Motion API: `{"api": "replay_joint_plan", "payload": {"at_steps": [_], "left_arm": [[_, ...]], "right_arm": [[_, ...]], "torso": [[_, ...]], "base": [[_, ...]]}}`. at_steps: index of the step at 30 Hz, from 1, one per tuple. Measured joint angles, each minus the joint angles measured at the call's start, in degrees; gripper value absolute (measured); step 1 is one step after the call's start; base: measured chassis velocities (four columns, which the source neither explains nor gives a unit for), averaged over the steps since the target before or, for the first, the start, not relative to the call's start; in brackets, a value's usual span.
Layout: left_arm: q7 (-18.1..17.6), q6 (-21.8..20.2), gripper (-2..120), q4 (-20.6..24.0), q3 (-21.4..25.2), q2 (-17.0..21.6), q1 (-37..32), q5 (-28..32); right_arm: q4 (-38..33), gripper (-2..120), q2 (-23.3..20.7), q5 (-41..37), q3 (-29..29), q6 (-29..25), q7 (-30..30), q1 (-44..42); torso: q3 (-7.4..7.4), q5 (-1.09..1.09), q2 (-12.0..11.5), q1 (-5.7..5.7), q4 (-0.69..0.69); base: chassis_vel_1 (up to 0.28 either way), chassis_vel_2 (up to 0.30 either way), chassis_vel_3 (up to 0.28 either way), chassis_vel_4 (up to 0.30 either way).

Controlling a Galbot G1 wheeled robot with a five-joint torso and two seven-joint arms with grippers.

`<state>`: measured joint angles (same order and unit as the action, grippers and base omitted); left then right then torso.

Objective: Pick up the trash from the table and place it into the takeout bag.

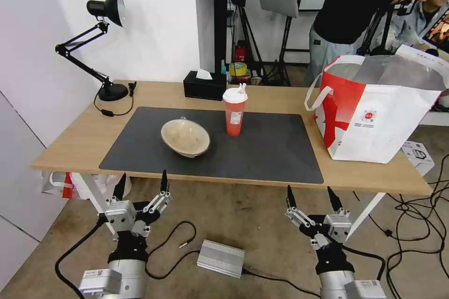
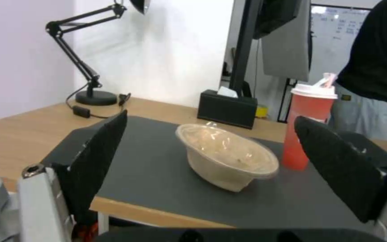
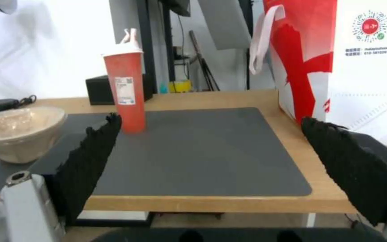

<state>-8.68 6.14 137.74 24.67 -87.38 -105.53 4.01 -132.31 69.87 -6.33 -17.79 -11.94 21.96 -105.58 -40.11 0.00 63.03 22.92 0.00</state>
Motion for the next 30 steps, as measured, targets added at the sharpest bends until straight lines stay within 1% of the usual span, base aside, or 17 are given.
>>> {"api": "replay_joint_plan", "payload": {"at_steps": [23,27,30], "left_arm": [[-0.42,-0.03,100,-0.44,-0.13,0.47,0.42,0.02],[-0.42,-0.04,100,-0.43,0.09,0.5,0.34,0.05],[-0.42,-0.04,100,-0.4,0.41,0.47,0.21,0.17]], "right_arm": [[0.63,100,1.26,1.78,0.03,-0.24,0.7,0.07],[0.04,100,1.22,1.89,-0.05,-1.84,-0.89,-0.23],[-0.52,100,0.63,1.56,-0.86,-4.12,-4.0,-0.22]], "torso": [[0.0,0.0,0.0,0.0,0.0],[0.0,0.0,0.0,0.0,0.0],[0.0,0.0,0.0,0.0,0.0]], "base": [[0.0,0.0,0.0,0.0],[0.0,0.0,0.0,0.0],[0.0,0.0,0.0,0.0]]}}
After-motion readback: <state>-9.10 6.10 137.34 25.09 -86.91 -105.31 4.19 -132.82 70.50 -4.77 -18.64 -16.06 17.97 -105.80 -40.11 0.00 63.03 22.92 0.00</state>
